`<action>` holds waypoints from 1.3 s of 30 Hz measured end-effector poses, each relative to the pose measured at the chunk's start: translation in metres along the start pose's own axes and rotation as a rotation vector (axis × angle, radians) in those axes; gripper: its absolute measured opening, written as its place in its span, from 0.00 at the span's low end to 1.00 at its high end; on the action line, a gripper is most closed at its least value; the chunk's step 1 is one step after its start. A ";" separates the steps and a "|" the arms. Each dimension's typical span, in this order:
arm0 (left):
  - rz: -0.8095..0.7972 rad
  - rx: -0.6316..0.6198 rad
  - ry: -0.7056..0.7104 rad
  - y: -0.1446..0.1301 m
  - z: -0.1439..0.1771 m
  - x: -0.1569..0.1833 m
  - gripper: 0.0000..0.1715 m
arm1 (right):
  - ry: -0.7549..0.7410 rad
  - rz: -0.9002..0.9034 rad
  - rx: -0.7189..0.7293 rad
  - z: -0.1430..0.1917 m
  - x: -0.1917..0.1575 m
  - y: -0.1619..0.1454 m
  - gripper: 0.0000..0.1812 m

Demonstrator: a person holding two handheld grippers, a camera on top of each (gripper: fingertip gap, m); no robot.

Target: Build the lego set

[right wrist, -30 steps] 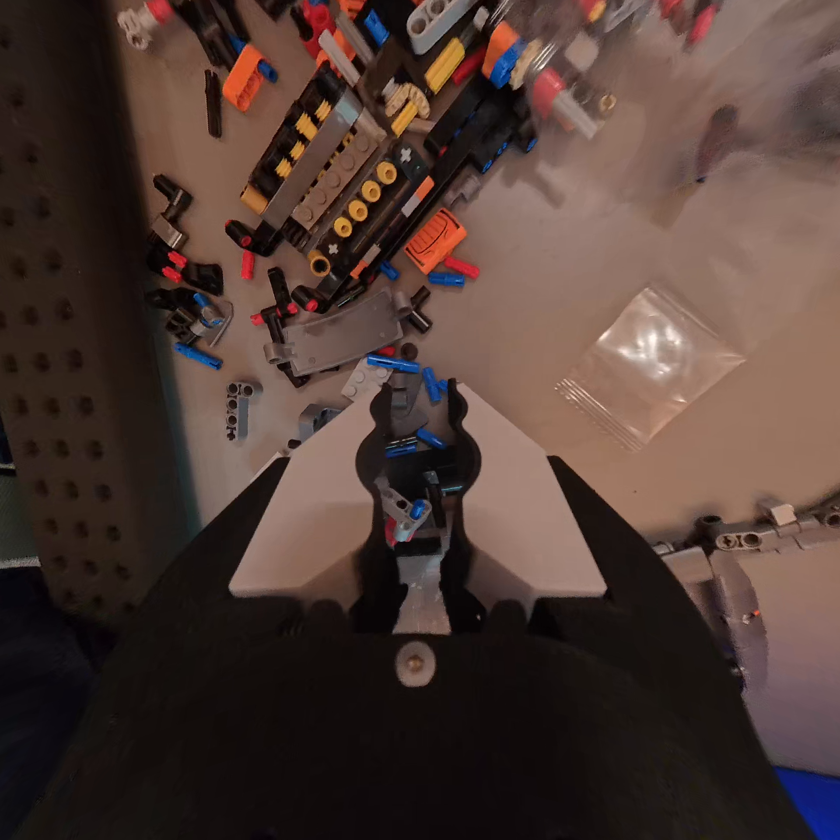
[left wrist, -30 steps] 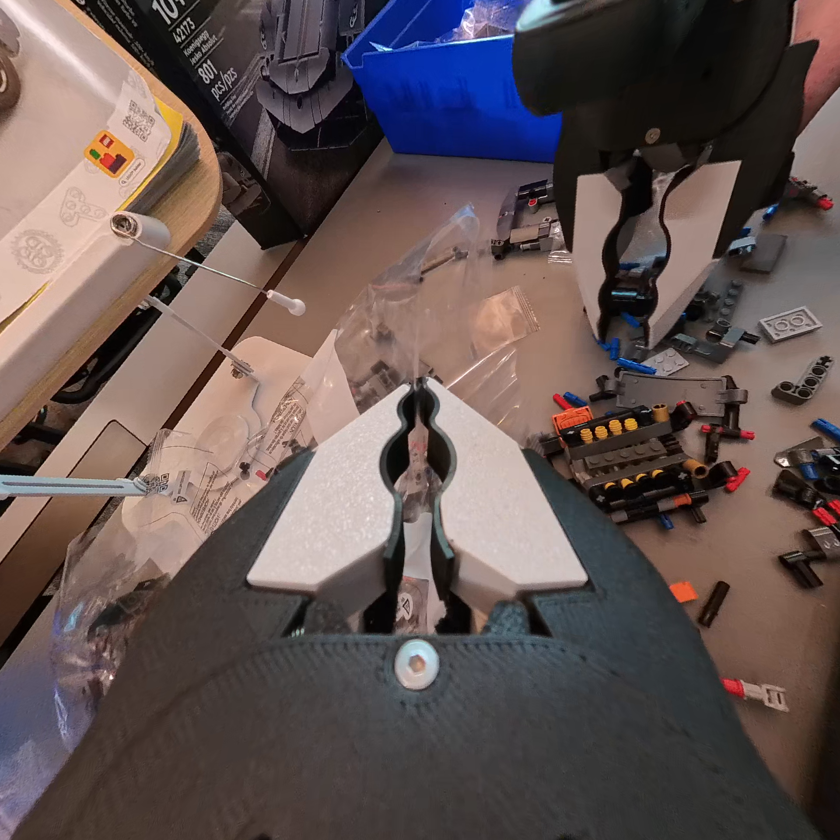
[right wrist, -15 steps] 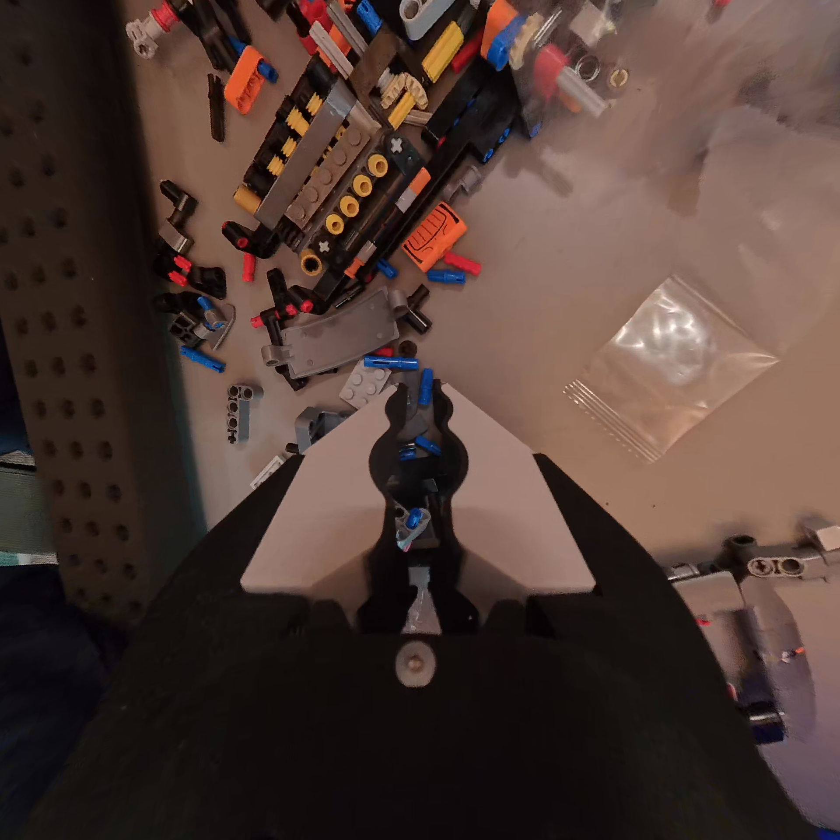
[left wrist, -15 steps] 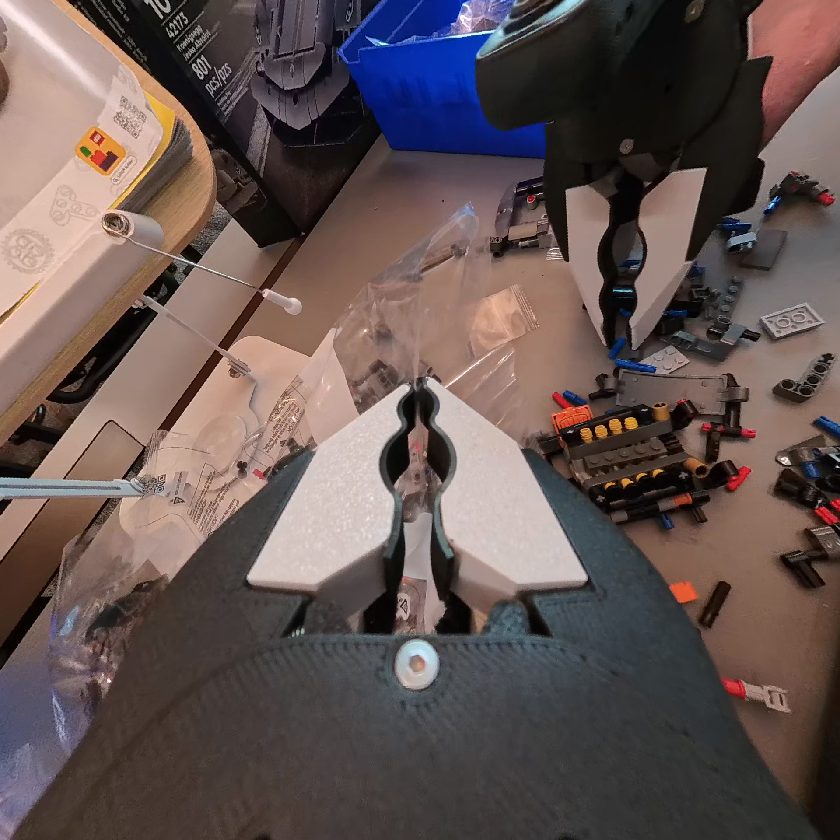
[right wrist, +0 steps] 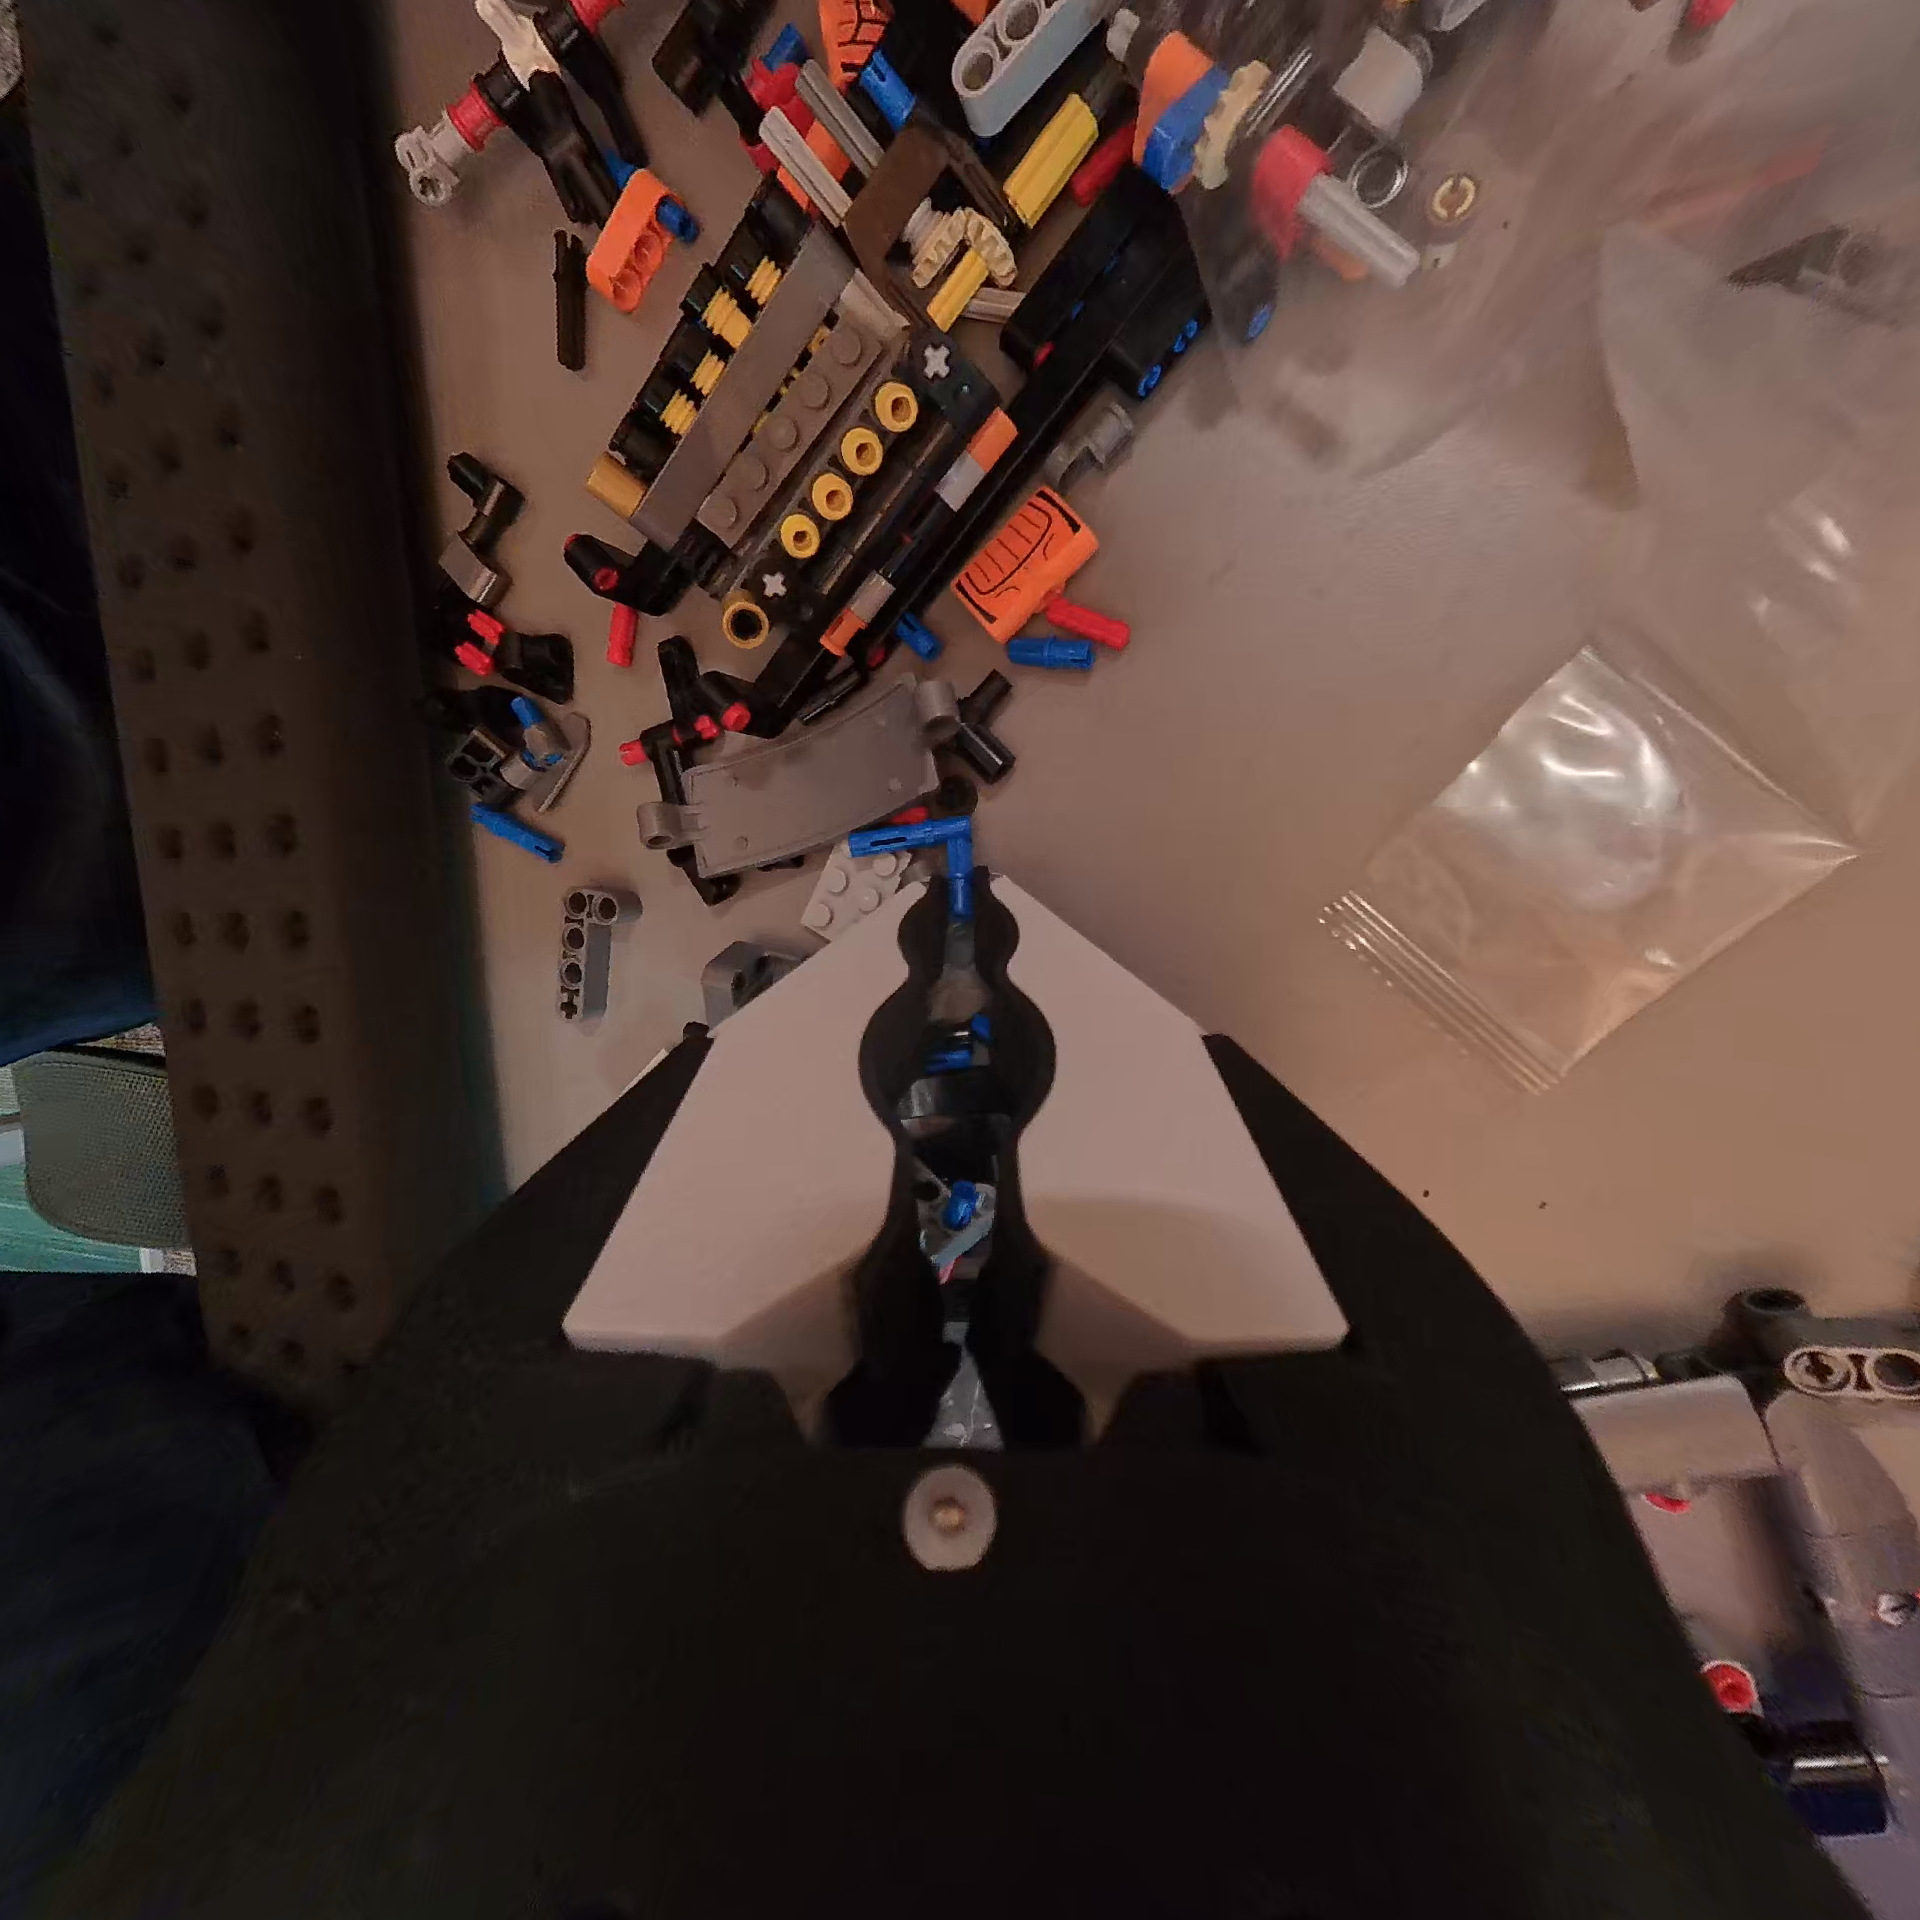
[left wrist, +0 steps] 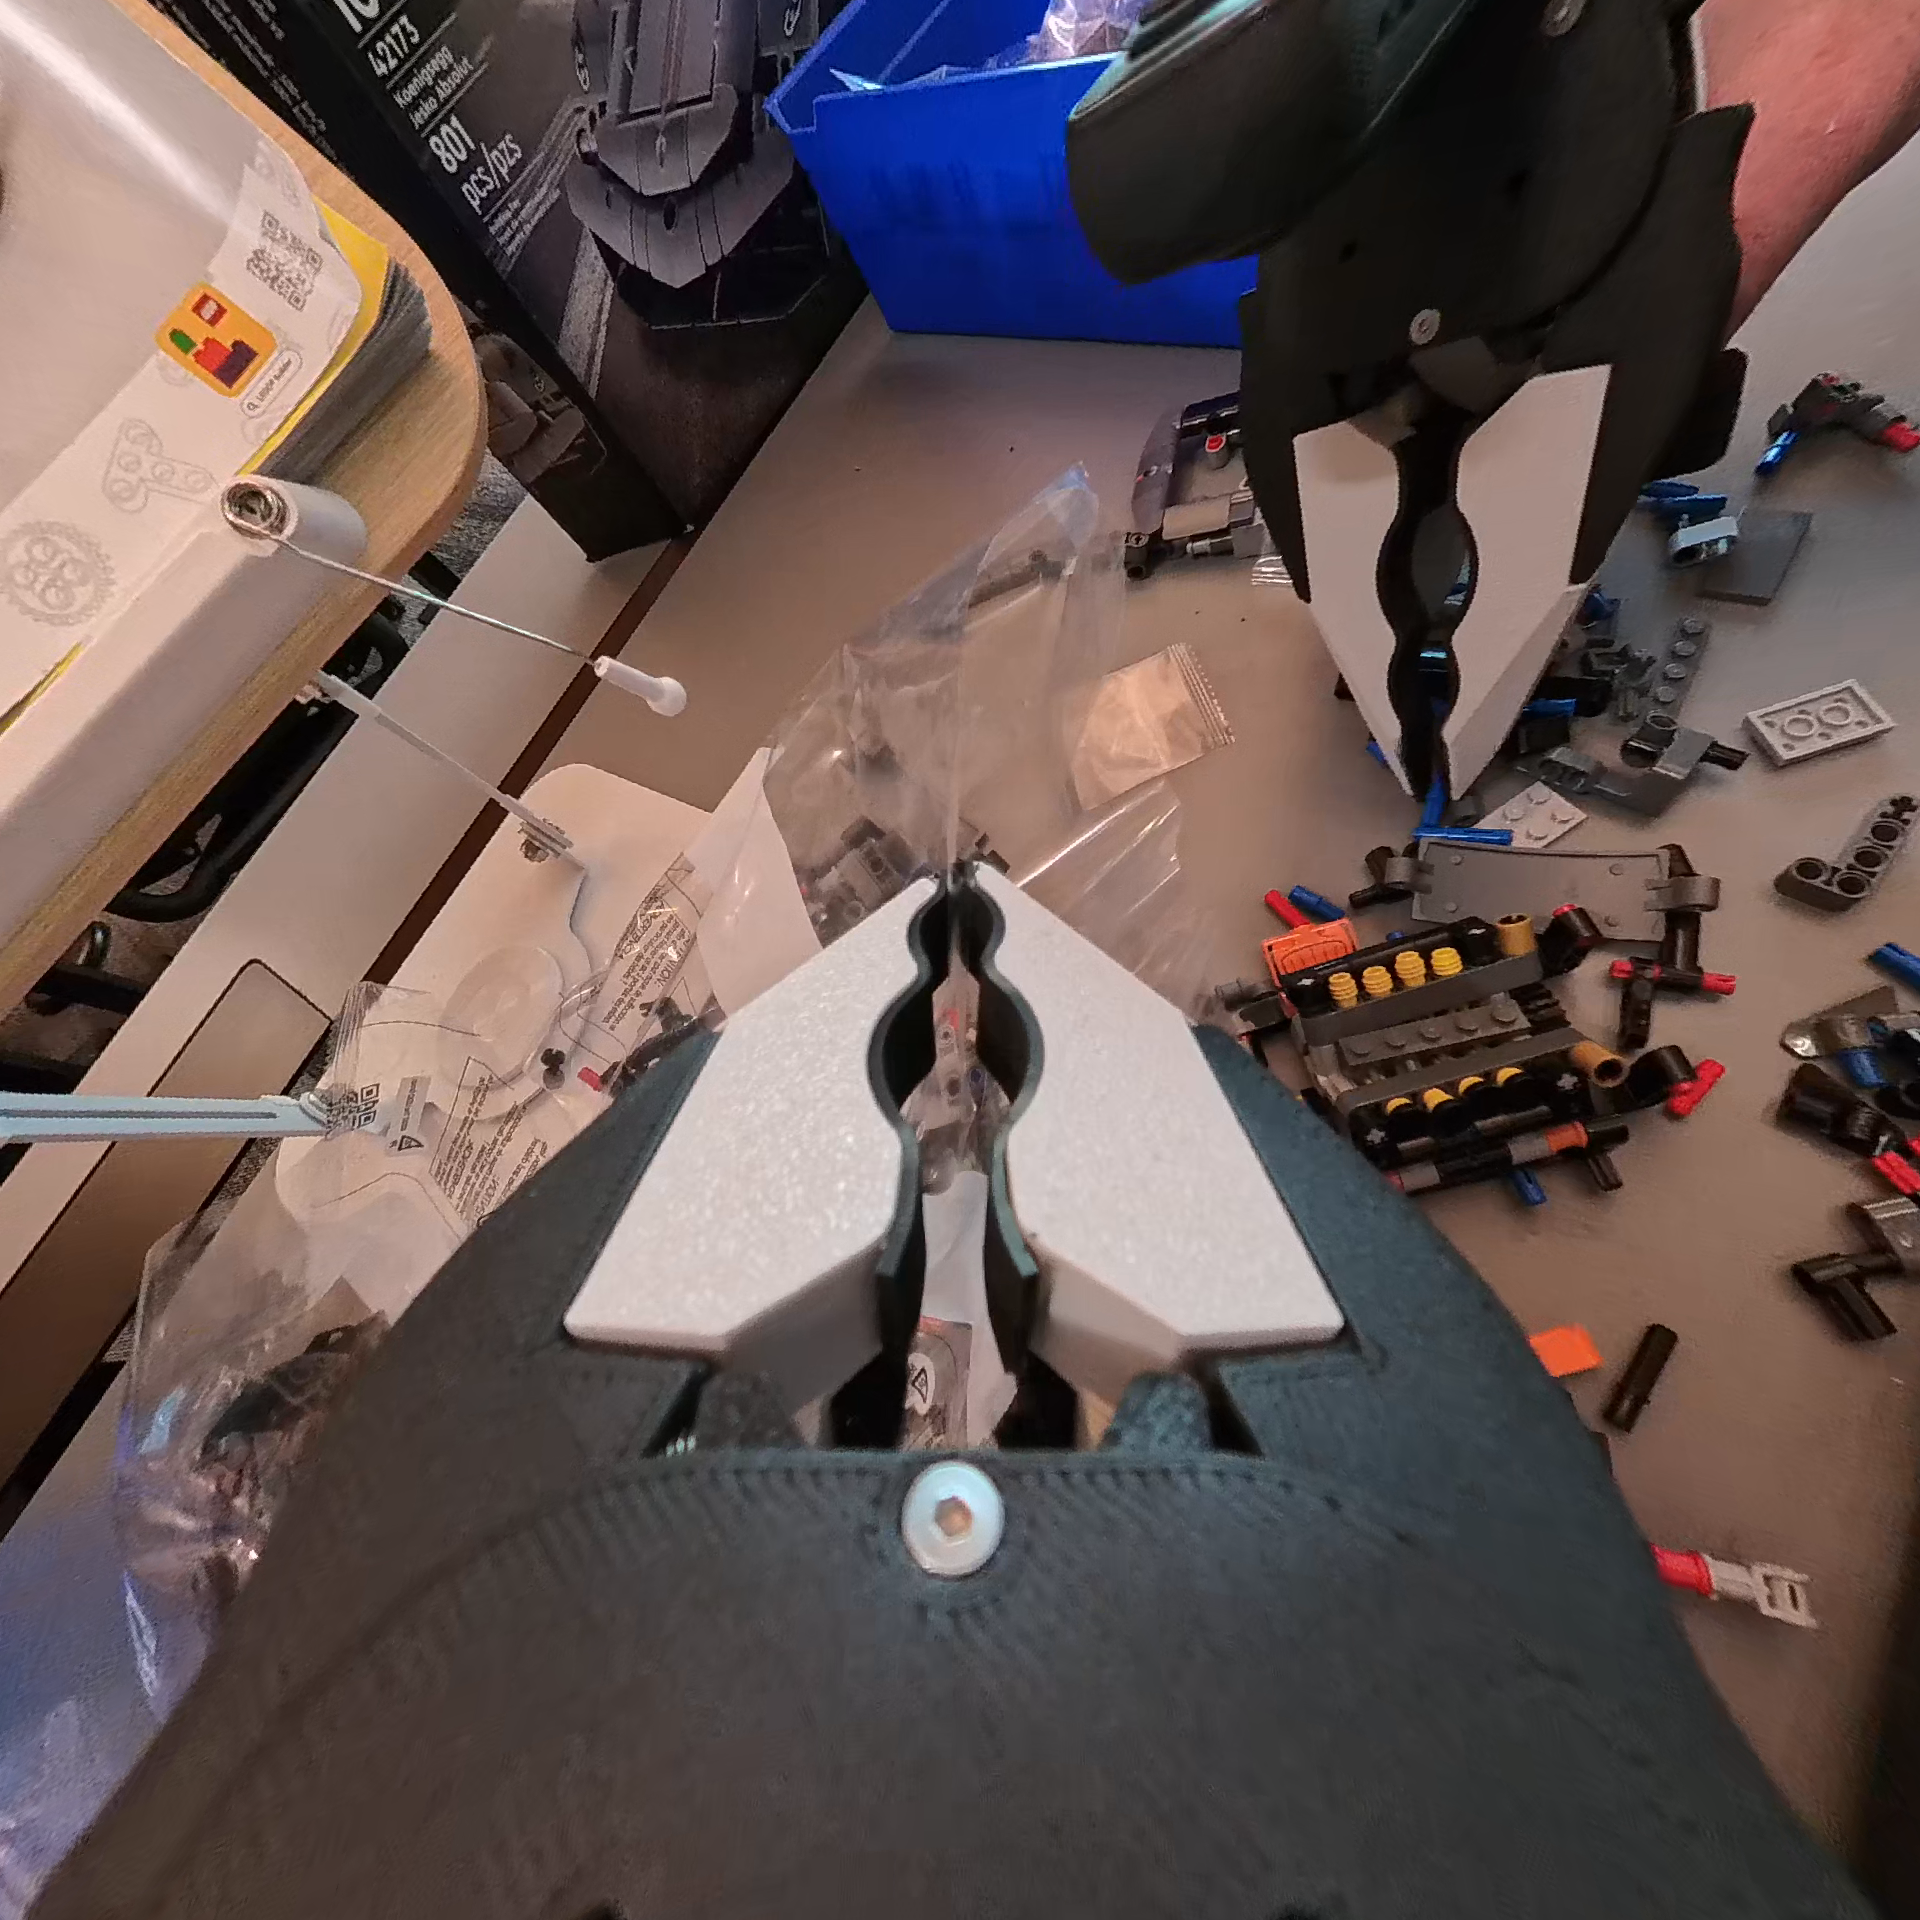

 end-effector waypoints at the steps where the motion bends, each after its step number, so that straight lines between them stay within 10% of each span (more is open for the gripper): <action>1: -0.001 -0.001 0.001 0.000 0.000 0.000 0.00 | 0.001 0.003 0.001 0.000 -0.001 0.000 0.01; 14: -0.011 -0.008 0.000 0.000 -0.001 0.001 0.00 | -0.030 0.085 0.159 0.022 -0.013 0.016 0.01; 25: -0.023 -0.007 -0.024 0.003 -0.006 0.007 0.00 | -0.340 0.158 0.496 0.064 -0.020 0.063 0.01; 39: -0.003 0.016 -0.023 0.004 -0.004 0.006 0.00 | -0.467 0.106 0.440 0.050 -0.009 0.072 0.05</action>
Point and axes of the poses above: each gripper's, where its closed fingertips meet, z back along the fingers, y out of its top, x = y × z across the jaws, the point moved 10 cm from there along z, back along the fingers, and after that the axes turned 2 degrees about z, right-handed, at the moved point
